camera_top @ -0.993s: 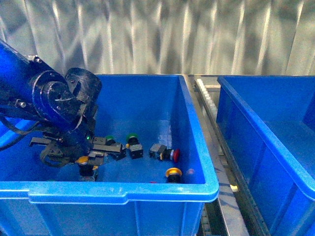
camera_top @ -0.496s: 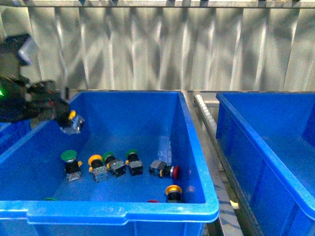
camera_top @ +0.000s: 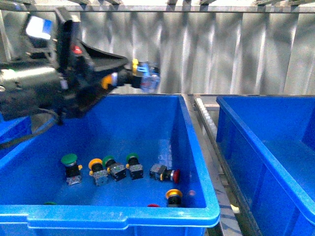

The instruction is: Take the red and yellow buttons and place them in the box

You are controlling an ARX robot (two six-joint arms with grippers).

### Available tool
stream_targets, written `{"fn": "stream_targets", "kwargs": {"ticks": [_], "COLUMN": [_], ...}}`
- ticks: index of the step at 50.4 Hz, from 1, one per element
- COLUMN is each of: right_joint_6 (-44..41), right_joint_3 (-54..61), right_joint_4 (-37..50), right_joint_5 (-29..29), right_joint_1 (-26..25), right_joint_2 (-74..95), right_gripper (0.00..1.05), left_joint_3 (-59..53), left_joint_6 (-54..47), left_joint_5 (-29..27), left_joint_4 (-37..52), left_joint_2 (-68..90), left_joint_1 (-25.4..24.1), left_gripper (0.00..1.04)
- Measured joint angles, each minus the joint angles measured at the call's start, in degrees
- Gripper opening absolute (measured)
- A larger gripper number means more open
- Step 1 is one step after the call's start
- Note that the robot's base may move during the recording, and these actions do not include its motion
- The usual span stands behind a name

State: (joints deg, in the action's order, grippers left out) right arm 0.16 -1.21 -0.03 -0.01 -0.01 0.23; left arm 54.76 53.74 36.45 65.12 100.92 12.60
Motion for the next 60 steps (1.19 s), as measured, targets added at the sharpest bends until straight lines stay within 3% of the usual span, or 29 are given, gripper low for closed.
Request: {"fn": "stream_targets", "kwargs": {"ticks": [13, 26, 49, 53, 57, 60], "right_joint_6": [0.0, 0.0, 0.0, 0.3, 1.7, 8.7], "right_joint_3": [0.0, 0.0, 0.0, 0.1, -1.4, -7.6], "right_joint_4": [0.0, 0.0, 0.0, 12.6, 31.6, 43.5], "right_joint_5": [0.0, 0.0, 0.0, 6.9, 2.9, -1.6], "right_joint_1": [0.0, 0.0, 0.0, 0.7, -2.9, -8.8], "right_joint_2": [0.0, 0.0, 0.0, 6.1, 18.8, 31.9], "right_gripper": [0.98, 0.98, 0.98, 0.98, 0.98, 0.98], "left_joint_3": [8.9, 17.4, 19.8, 19.8, 19.8, 19.5], "left_joint_6": [2.4, -0.7, -2.9, -2.6, -2.4, -1.8], "left_joint_5": [1.7, 2.8, 2.8, 2.9, 2.7, 2.2], "left_joint_4": [1.0, -5.6, -8.3, -6.9, -6.1, -5.3], "left_joint_2": [8.0, 11.8, 11.9, 11.9, 11.8, 11.7], "left_joint_1": [6.1, 12.0, 16.8, 17.3, 17.4, 17.4], "left_gripper": [0.34, 0.34, 0.34, 0.34, 0.34, 0.34]}}
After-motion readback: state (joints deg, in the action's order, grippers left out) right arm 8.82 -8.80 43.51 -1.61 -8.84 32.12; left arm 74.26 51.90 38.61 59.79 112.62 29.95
